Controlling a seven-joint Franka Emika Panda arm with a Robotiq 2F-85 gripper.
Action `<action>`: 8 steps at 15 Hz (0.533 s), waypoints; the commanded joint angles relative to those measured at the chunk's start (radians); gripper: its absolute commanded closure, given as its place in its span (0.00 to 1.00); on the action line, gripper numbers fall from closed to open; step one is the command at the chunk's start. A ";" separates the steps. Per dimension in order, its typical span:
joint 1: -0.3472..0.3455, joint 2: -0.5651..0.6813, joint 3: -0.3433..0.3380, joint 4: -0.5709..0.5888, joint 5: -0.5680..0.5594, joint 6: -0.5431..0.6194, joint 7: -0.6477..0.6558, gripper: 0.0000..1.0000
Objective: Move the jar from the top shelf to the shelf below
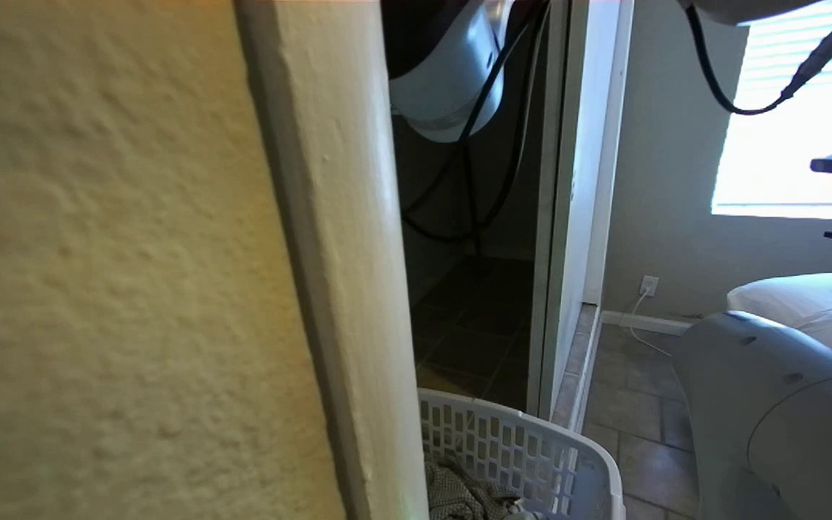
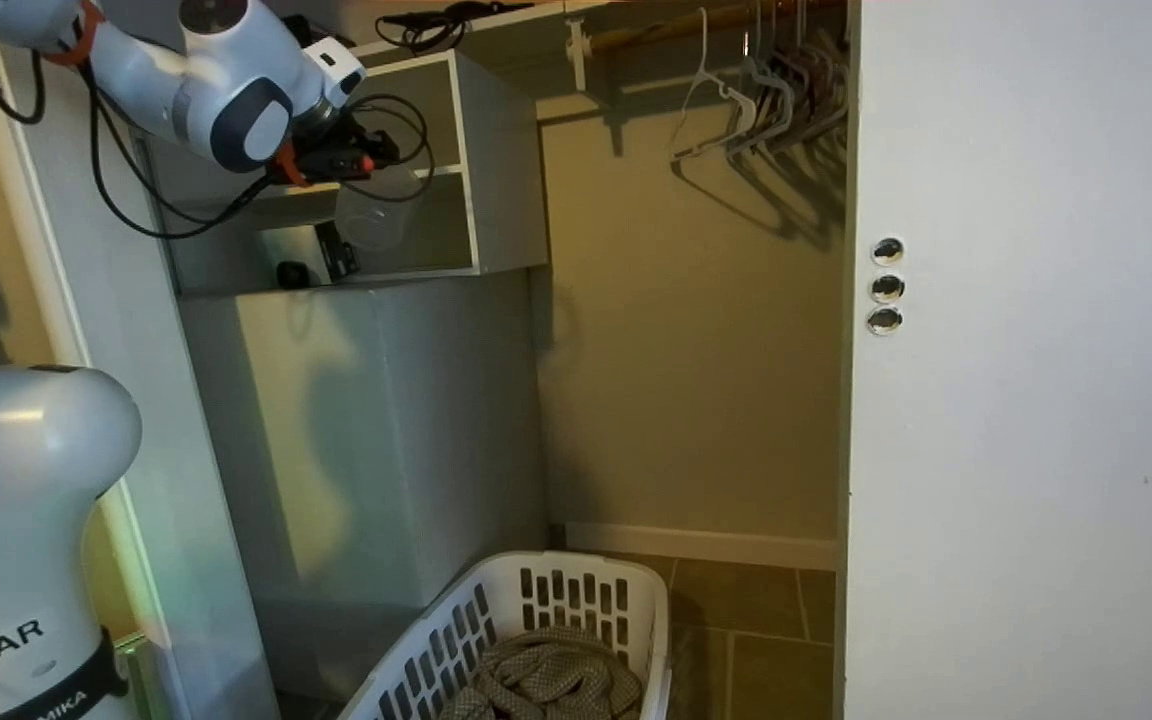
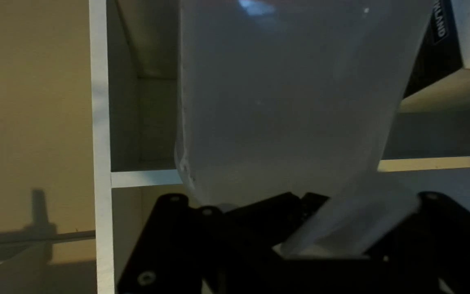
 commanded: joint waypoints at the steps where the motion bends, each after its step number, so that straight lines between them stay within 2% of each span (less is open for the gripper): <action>1: 0.078 0.052 -0.054 0.014 0.007 0.083 -0.033 1.00; 8: 0.192 0.110 -0.150 0.029 0.001 0.180 -0.038 1.00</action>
